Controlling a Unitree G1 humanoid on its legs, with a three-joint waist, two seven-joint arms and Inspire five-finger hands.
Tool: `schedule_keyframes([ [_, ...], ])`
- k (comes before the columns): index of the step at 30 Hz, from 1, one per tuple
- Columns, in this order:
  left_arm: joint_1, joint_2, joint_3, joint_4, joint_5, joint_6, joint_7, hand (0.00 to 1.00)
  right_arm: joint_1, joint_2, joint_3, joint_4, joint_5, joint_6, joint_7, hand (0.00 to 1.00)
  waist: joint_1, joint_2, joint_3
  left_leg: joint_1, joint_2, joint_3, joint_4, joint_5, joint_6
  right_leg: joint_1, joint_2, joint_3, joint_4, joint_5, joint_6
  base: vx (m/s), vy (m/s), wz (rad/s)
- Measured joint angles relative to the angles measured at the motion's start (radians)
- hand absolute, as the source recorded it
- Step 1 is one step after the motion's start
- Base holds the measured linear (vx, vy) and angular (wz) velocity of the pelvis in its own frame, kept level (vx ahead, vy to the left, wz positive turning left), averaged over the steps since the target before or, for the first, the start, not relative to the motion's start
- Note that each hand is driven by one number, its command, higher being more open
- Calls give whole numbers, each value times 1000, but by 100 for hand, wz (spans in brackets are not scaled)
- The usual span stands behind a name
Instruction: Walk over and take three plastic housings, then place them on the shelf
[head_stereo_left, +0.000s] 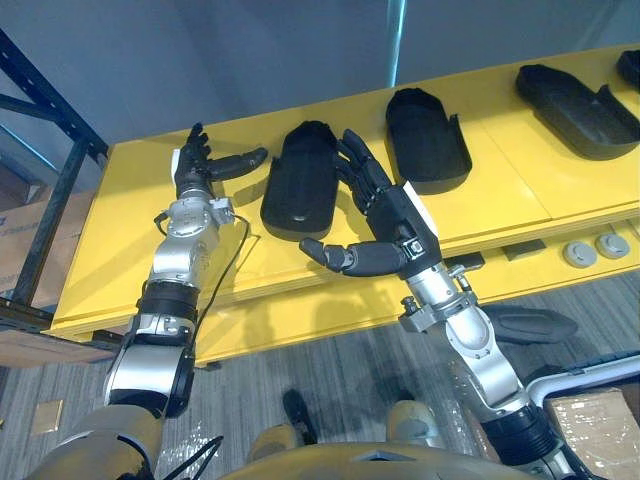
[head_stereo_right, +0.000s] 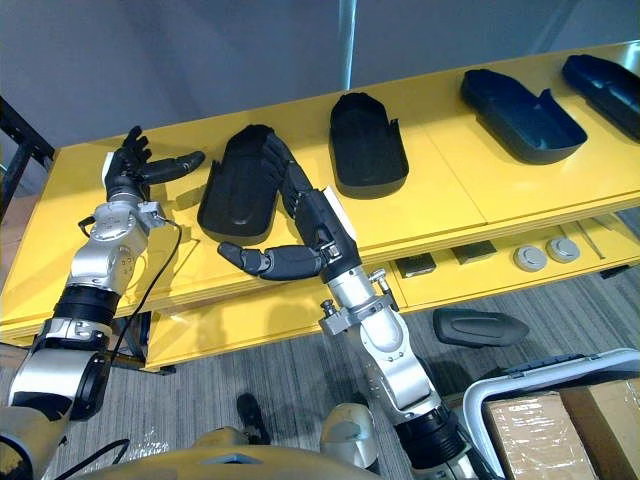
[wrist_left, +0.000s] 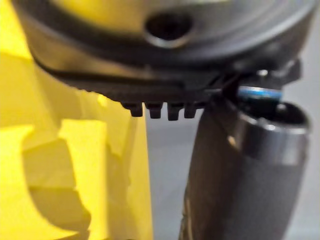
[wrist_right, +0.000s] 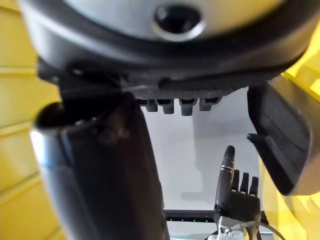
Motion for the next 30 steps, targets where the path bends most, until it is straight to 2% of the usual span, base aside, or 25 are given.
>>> schedule_keyframes([
  [4, -38, 15, 0, 6, 41, -32, 66, 100, 39, 12, 8, 10, -2, -9, -21, 100, -1, -8, -23, 5, 2, 4, -1, 0, 1, 9, 4, 6, -20, 14, -2, -41, 35, -5],
  [8, -84, 47, 0, -10, 41, -123, 110, 100, 69, 13, 7, 34, -31, -11, -47, 100, -2, -10, -56, 7, 3, 11, -4, 2, 3, 13, 7, 13, -35, 26, -3, -25, 27, -6],
  [10, -84, 60, 0, -72, 40, -149, 114, 100, 76, 12, 2, 40, -43, -11, -47, 100, -2, -11, -58, 16, 2, 12, -4, 2, 3, 22, 7, 14, -36, 26, -3, -5, 9, -3],
  [12, -58, 63, 7, -206, 40, -176, 109, 100, 91, 11, -12, 40, -90, -11, -47, 100, 7, -11, -58, 16, 4, 9, -4, 2, 3, 24, 8, 11, -36, 26, -4, 0, 0, 0],
  [14, 82, 68, 34, -439, 41, -243, 87, 100, 102, -3, -16, 40, -145, -11, -61, 100, 10, -9, -65, 15, 6, 3, -5, 2, 3, 33, 11, 0, -48, 27, -5, 5, -7, 6],
  [15, 131, 67, 43, -493, 41, -260, 78, 100, 103, -6, -19, 40, -157, -11, -66, 100, 10, -9, -66, 16, 6, -1, -4, 1, 2, 38, 11, -3, -52, 28, -5, 24, -8, 16],
  [17, 335, 43, 70, -663, 41, -305, 26, 100, 103, -23, -54, 40, -159, -11, -83, 100, 26, -10, -81, 11, 7, -28, -4, 2, 0, 58, 13, -30, -71, 31, -2, 35, -16, 29],
  [19, 456, 7, 85, -731, 41, -309, -7, 100, 103, -33, -93, 40, -193, -12, -101, 100, 52, -12, -89, 7, 6, -47, -4, 2, -1, 68, 14, -52, -86, 32, -3, 7, -10, 35],
  [23, 719, -67, 112, -793, 32, -290, -137, 100, 92, -38, -153, 40, -274, -10, -172, 100, 114, -36, -103, -17, 6, -106, -1, 9, -4, 98, 22, -111, -118, 38, -8, 27, -18, 41],
  [26, 801, -70, 114, -793, 21, -246, -244, 100, 72, -36, -154, 40, -275, -7, -215, 100, 148, -48, -105, -18, 3, -120, -1, 12, -3, 107, 21, -127, -122, 39, -9, 9, -2, 18],
  [30, 829, -97, 100, -792, 8, -234, -372, 100, 73, -23, -183, 40, -278, -6, -280, 100, 145, -52, -105, -20, -1, -127, -5, 9, -8, 113, 18, -133, -123, 34, -15, -7, 8, 6],
])
